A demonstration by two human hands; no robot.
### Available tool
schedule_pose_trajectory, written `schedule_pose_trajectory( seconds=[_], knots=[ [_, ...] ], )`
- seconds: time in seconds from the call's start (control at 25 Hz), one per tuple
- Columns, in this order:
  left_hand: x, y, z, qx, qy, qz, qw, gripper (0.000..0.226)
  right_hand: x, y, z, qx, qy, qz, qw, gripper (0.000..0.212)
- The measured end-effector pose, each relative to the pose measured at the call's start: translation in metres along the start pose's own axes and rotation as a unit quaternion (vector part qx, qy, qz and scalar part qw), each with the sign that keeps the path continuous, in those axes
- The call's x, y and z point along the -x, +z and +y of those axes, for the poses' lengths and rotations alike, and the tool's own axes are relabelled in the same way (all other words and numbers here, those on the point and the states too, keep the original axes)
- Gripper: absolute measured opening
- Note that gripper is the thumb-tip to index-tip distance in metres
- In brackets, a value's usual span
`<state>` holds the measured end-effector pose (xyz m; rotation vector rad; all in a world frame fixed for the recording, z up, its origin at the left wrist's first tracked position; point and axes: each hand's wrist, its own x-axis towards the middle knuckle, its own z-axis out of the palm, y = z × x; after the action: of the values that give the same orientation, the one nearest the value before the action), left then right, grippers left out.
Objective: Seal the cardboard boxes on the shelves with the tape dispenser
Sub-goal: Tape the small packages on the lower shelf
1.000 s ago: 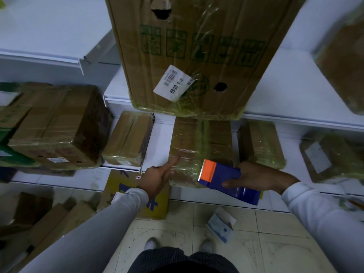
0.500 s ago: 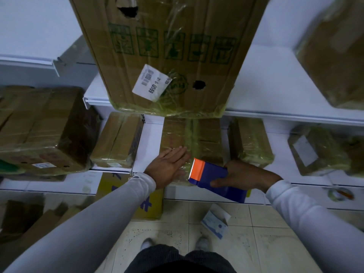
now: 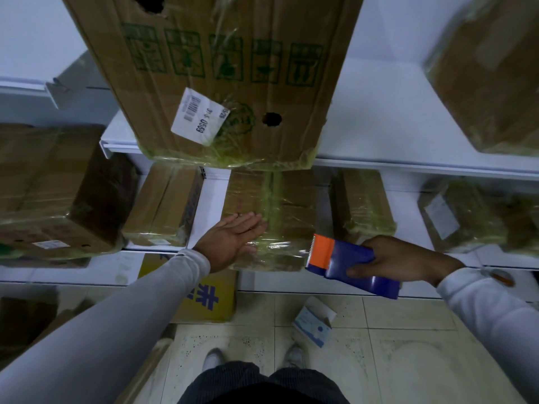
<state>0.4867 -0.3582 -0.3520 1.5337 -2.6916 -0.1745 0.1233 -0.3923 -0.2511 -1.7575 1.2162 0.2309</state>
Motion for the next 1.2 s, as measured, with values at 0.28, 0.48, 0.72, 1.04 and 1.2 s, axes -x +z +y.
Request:
schedule_pose_trajectory(
  seconds=[0.28,0.48,0.72,1.04,1.2],
  knots=[
    [-0.003,-0.016,0.015,0.034,-0.044,-0.002,0.998,0.069,-0.021,0.002,0.012,0.000,0.019,0.010,1.000,0.040],
    [-0.043,-0.015,0.075,0.032,-0.023,0.045,0.998,0.065,-0.025,0.007,0.021,-0.025,0.005,0.005,1.000,0.050],
    [-0.059,0.000,0.083,-0.031,-0.005,-0.016,0.999,0.056,-0.030,0.011,0.033,-0.042,-0.004,-0.011,0.999,0.031],
    [-0.060,-0.001,0.083,-0.021,-0.017,-0.027,0.999,0.056,0.007,-0.014,0.067,-0.003,-0.007,0.007,1.000,0.033],
    [-0.058,-0.003,0.085,0.013,-0.030,-0.011,0.999,0.056,-0.017,-0.001,0.059,0.051,0.042,0.017,0.998,0.035]
  ],
)
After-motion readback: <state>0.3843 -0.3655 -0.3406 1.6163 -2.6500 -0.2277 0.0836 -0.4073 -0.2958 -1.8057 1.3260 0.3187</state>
